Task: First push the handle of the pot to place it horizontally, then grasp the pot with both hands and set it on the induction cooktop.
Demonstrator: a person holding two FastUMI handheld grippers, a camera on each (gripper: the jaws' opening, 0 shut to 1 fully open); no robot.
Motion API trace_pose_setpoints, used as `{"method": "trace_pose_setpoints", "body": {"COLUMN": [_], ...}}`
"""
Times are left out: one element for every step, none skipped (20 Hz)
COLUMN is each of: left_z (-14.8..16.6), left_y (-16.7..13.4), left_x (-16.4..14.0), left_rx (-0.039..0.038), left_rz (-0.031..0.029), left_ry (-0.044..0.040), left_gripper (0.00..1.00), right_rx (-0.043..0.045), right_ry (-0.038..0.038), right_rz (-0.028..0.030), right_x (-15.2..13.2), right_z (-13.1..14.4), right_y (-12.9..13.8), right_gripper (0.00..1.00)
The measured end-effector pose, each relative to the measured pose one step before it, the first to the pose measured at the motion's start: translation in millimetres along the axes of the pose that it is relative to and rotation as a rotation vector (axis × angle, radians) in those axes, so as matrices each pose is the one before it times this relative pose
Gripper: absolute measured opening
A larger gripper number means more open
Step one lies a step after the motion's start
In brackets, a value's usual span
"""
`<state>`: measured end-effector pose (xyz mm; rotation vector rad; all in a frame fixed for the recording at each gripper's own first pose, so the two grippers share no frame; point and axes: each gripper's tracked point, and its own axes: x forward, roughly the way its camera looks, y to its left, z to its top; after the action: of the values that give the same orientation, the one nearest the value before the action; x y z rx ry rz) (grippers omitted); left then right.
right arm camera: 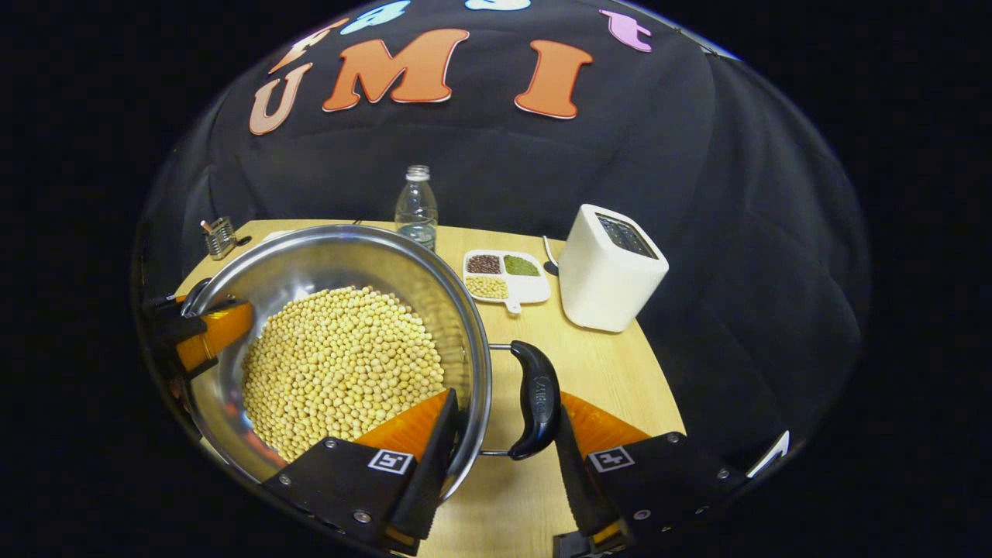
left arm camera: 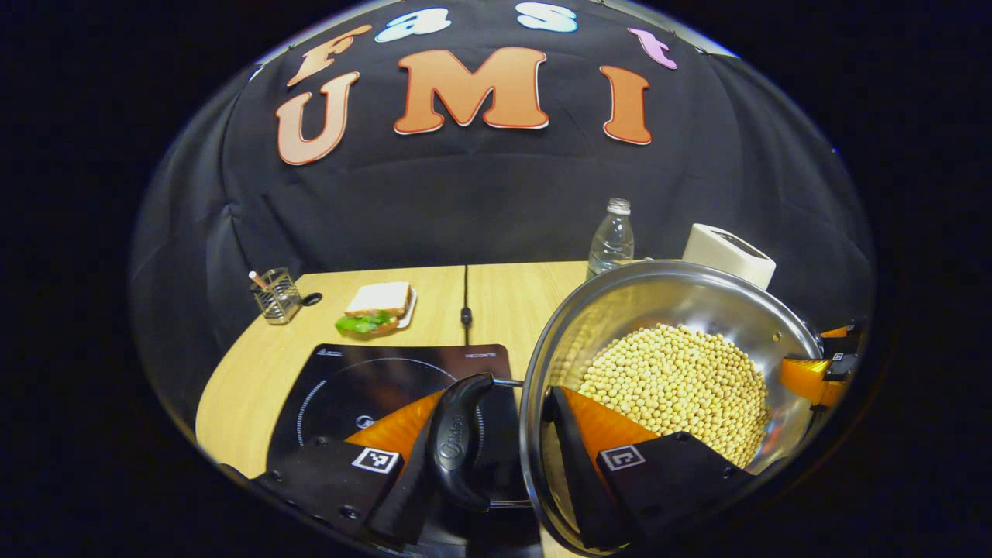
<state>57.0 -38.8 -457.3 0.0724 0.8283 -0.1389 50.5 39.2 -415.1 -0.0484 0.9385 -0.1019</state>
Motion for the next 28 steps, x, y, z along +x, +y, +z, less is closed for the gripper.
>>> {"method": "trace_pose_setpoints", "body": {"left_z": [2.04, 1.70, 1.10, 1.10, 1.06, 1.63, 1.81, 2.39, 2.02, 1.82, 1.95, 2.58, 3.04, 3.27, 3.74, 2.63, 1.95, 0.44, -3.02, -2.40, -2.51, -1.04, -1.48, -0.07, -0.77, -0.93, -0.70, -0.18], "left_y": [10.69, 10.75, 9.07, 10.69, 11.47, 10.77, 10.75, 10.86, 10.02, 9.00, 6.78, 10.43, 8.28, 9.60, 7.01, 9.46, 8.15, 8.18, 9.05, 7.36, 5.40, 6.79, 5.91, 4.44, 5.24, 3.19, 2.65, 3.22], "left_x": [-4.19, -5.51, -2.89, -3.93, -5.29, -3.74, -3.57, -3.17, -1.53, -1.71, -2.10, -1.69, -1.01, 0.18, -0.85, -2.15, -2.71, 1.17, 3.24, 3.28, 3.24, 2.21, 1.31, 2.35, 2.62, 2.05, 4.09, 4.42], "left_rx": [-0.00510, -0.01174, -0.01256, -0.00883, -0.00477, -0.00115, -0.00266, -0.00207, -0.00375, -0.00325, -0.00275, -0.00237, -0.00212, -0.00242, -0.00332, -0.00190, -0.00001, 0.00544, -0.00678, -0.00823, -0.00612, -0.00083, 0.00024, 0.00109, 0.00358, 0.00279, 0.00434, 0.00176], "left_rz": [0.01067, 0.01004, 0.01045, 0.00967, 0.01219, 0.01273, 0.01357, 0.01246, 0.01185, 0.01126, 0.01139, 0.01139, 0.01178, 0.01060, 0.01000, 0.00975, 0.00793, 0.00383, 0.00596, 0.00715, 0.00917, 0.00876, 0.00760, 0.00611, 0.00502, 0.00497, 0.00287, 0.00313], "left_ry": [-0.00800, -0.00240, -0.00136, -0.00362, -0.00439, -0.00500, -0.00473, -0.00331, -0.00150, 0.00002, -0.00249, -0.00106, -0.00284, -0.00201, -0.00273, -0.00246, -0.00611, -0.00462, 0.00559, 0.00766, 0.00355, 0.00312, 0.00052, -0.00160, 0.00035, 0.00063, 0.00135, 0.00107], "left_gripper": [0.80, 0.79, 0.79, 0.80, 0.76, 0.79, 0.79, 0.80, 0.79, 0.80, 0.80, 0.79, 0.79, 0.79, 0.80, 0.79, 0.79, 0.79, 0.79, 0.76, 0.76, 0.79, 0.80, 0.79, 0.82, 0.80, 0.79, 0.79], "right_rx": [-0.00954, -0.00935, -0.00824, -0.00944, -0.00764, -0.00529, -0.00528, -0.00207, -0.00353, -0.00167, -0.00074, -0.00004, -0.00073, -0.00232, -0.00267, -0.00270, -0.01177, -0.01389, -0.00612, -0.00326, -0.00170, -0.00476, -0.00200, 0.00087, 0.00451, 0.00134, 0.00316, -0.00106], "right_ry": [-0.00947, -0.01030, -0.01191, -0.00272, -0.00731, -0.00308, -0.00185, -0.00408, -0.00581, -0.00524, -0.00655, -0.00213, -0.00536, -0.00344, -0.00524, -0.00487, -0.00757, -0.00618, 0.00044, 0.00932, 0.00366, 0.00323, 0.00118, 0.00197, 0.00123, 0.00454, 0.00498, 0.00619], "right_rz": [0.00716, 0.00793, 0.00763, 0.00809, 0.00864, 0.00938, 0.01131, 0.01109, 0.00999, 0.01018, 0.01042, 0.01148, 0.00977, 0.00918, 0.00827, 0.00918, 0.00688, 0.00517, 0.00458, 0.00707, 0.00717, 0.00644, 0.00636, 0.00708, 0.00543, 0.00394, 0.00305, 0.00328], "right_x": [-0.52, -3.83, -1.07, -2.17, 1.44, -0.97, 1.62, 3.02, -0.02, 0.66, -0.08, 2.91, 4.43, 2.88, 1.20, -2.14, -1.50, 0.75, 1.44, 3.19, 4.84, 3.50, 2.25, 2.65, 5.06, 4.67, 3.59, 3.10], "right_z": [4.78, 5.40, 4.95, 2.74, 3.12, 3.68, 3.06, 3.41, 5.01, 2.38, 3.88, 3.80, 3.98, 3.94, 5.42, 4.80, 3.82, 2.62, 0.53, -0.37, 0.92, 0.82, -0.27, 0.94, 0.50, 0.24, -0.74, 0.24], "right_y": [8.83, 9.06, 9.88, 9.56, 8.65, 10.07, 10.52, 9.14, 8.39, 8.79, 8.84, 8.91, 9.89, 5.46, 7.40, 7.78, 9.32, 6.93, 6.29, 7.38, 7.61, 7.35, 6.34, 5.74, 3.31, 3.06, 3.63, 3.55], "right_gripper": [0.68, 0.68, 0.68, 0.67, 0.67, 0.67, 0.67, 0.67, 0.68, 0.68, 0.68, 0.67, 0.67, 0.68, 0.67, 0.68, 0.68, 0.67, 0.68, 0.68, 0.68, 0.68, 0.68, 0.68, 0.68, 0.68, 0.67, 0.68]}}
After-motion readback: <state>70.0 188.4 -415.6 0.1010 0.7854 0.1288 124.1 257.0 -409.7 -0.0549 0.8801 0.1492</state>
